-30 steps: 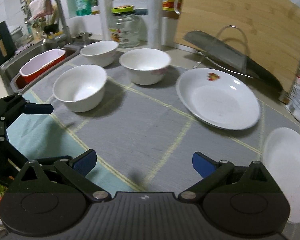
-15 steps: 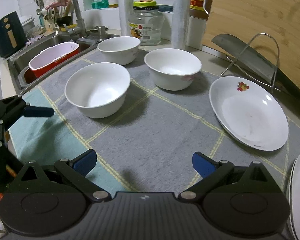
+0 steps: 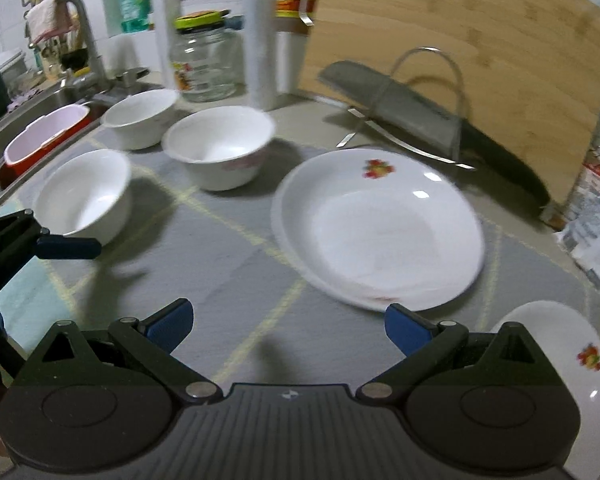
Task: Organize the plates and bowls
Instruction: 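Move the right tool to the fruit-print plate by the knife rack, then grip the rim of the fruit-print plate with the right tool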
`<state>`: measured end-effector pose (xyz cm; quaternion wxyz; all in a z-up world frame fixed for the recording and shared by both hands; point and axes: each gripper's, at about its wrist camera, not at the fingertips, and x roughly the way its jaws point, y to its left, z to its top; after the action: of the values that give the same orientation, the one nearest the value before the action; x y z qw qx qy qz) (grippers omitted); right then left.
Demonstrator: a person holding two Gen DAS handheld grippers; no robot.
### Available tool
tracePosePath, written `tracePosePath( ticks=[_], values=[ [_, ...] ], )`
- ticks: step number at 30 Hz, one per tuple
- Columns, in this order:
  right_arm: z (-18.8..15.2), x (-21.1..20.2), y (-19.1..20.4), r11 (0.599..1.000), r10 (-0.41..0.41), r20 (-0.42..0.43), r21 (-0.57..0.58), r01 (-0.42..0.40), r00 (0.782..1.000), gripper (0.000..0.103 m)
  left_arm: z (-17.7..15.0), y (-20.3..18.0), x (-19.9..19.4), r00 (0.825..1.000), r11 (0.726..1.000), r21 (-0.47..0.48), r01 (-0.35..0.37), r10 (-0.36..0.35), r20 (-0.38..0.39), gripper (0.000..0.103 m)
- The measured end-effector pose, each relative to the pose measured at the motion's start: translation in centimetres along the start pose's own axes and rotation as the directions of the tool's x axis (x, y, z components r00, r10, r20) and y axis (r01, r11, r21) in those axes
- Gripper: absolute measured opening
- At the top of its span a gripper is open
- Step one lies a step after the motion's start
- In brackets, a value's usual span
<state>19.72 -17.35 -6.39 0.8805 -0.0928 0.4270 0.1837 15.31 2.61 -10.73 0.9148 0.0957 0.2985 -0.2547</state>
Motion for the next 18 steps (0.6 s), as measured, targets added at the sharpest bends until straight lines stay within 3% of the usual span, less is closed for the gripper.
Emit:
tracePosePath(
  ticks=[9, 15, 18],
  values=[
    [1.6, 1.8, -7.4, 0.999, 0.036, -0.02, -0.008, -0.036, 0.999, 0.103, 2.5, -2.9, 4.2, 0.996, 0.996, -0.029, -0.082, 0.081, -0.021, 0.102],
    [2.3, 2.9, -9.6, 1.0, 0.022, -0.037, 0.0, -0.023, 0.999, 0.103, 3.3, -3.8, 6.3, 0.998, 0.998, -0.02, -0.052, 0.051, -0.031, 0.102],
    [2.6, 3.4, -10.8, 0.998, 0.054, -0.042, 0.04, -0.052, 0.998, 0.103, 3.5, -4.1, 7.2, 0.997, 0.998, -0.003, -0.056, 0.056, -0.044, 0.102]
  ],
)
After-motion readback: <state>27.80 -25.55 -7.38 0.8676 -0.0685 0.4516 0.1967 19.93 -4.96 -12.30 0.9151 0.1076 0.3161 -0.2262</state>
